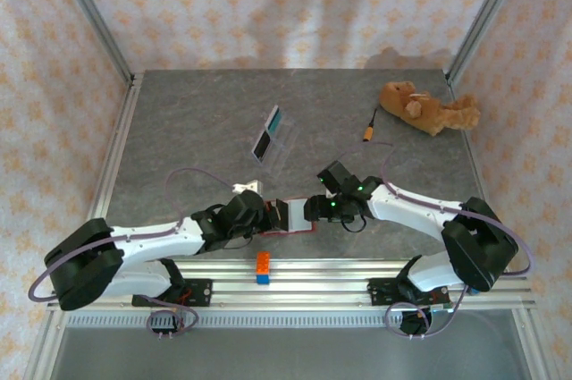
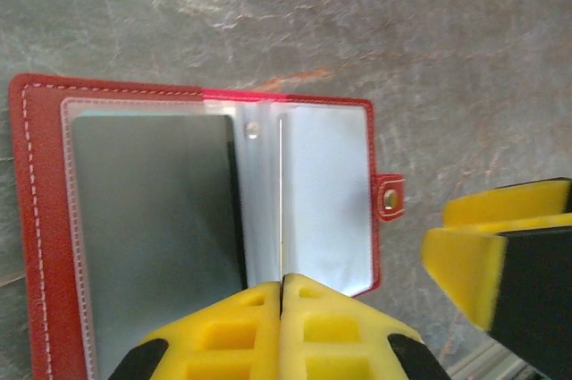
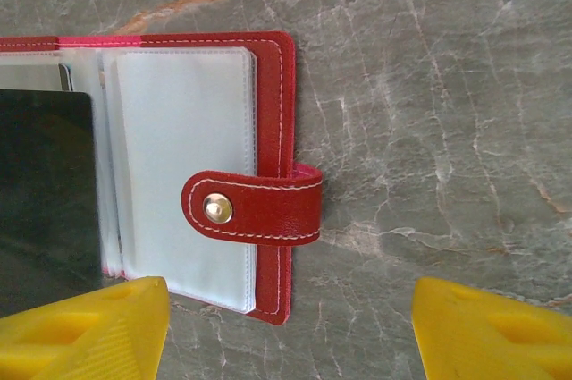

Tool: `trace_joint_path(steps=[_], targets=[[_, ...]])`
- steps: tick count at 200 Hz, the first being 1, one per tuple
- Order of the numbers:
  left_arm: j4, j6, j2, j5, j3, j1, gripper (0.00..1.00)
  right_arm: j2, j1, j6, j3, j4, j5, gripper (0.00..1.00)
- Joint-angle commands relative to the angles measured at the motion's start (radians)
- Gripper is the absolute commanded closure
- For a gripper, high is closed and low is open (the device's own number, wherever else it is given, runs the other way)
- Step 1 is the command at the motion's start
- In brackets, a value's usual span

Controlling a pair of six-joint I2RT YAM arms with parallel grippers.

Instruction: Put the credit cards into the card holder

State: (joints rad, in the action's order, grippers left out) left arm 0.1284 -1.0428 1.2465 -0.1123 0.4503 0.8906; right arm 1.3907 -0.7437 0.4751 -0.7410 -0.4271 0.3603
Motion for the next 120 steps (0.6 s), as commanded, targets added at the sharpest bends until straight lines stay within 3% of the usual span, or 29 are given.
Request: trace_joint_path(steps=[1,120], targets=[[0.033,0.011,0.034,0.014,0.018,0.004,1.00,0.005,-0.005,0.010,-0.022,0.012,-0.011,0.28],[0.124,0.005,0.164,-0.060,0.030,-0.002,1.00,0.012,0.007,0.033,0.027,0.051,-0.020,0.25]])
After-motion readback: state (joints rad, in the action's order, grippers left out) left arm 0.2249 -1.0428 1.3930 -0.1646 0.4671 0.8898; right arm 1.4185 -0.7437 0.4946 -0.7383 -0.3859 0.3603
